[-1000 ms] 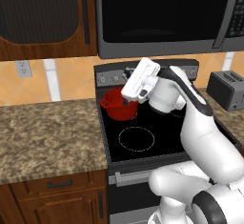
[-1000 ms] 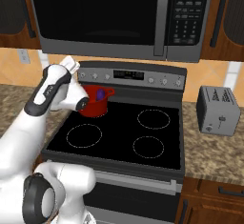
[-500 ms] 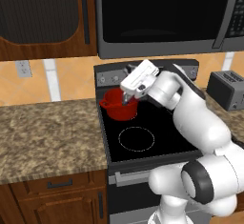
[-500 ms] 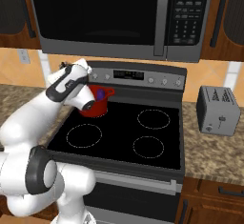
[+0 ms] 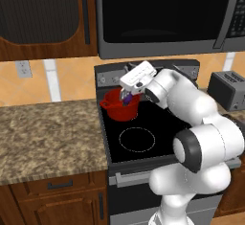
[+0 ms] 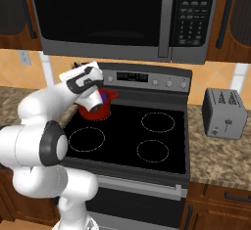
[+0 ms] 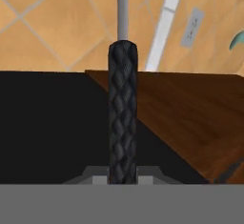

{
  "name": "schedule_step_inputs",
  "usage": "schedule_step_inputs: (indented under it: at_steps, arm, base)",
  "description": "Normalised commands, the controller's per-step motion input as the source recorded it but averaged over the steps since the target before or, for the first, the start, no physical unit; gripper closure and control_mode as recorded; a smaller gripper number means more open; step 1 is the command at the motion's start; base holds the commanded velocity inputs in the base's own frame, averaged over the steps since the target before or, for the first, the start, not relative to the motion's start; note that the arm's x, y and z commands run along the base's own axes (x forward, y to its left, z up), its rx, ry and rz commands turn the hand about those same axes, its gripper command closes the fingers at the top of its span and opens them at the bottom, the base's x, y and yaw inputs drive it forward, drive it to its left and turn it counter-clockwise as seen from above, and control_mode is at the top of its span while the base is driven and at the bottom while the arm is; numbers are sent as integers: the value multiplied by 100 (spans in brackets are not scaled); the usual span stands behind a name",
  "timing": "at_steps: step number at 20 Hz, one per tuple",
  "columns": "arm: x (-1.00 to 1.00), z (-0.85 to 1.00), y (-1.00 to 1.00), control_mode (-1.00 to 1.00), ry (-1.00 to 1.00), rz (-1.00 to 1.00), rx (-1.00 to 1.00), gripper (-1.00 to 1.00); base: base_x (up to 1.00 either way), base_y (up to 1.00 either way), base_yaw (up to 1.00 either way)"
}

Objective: Put the eggplant and garlic in the pot. Retrieve the spatula and lightly stir the vegetables in the pot.

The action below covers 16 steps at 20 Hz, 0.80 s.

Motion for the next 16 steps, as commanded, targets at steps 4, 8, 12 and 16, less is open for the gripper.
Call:
schedule_step_inputs:
  at_steps: [4, 8, 12, 16]
  arm:
    - [64, -50, -31, -100, 5, -1, 0, 100]
    - [52, -48, -11, -100, 5, 0, 0, 100]
    - [26, -43, 0, -100, 4, 0, 0, 100]
    - [23, -26, 0, -100, 1, 0, 0, 100]
  base:
    - [0, 0, 0]
    - [0, 0, 0]
    - [0, 0, 0]
    - [0, 0, 0]
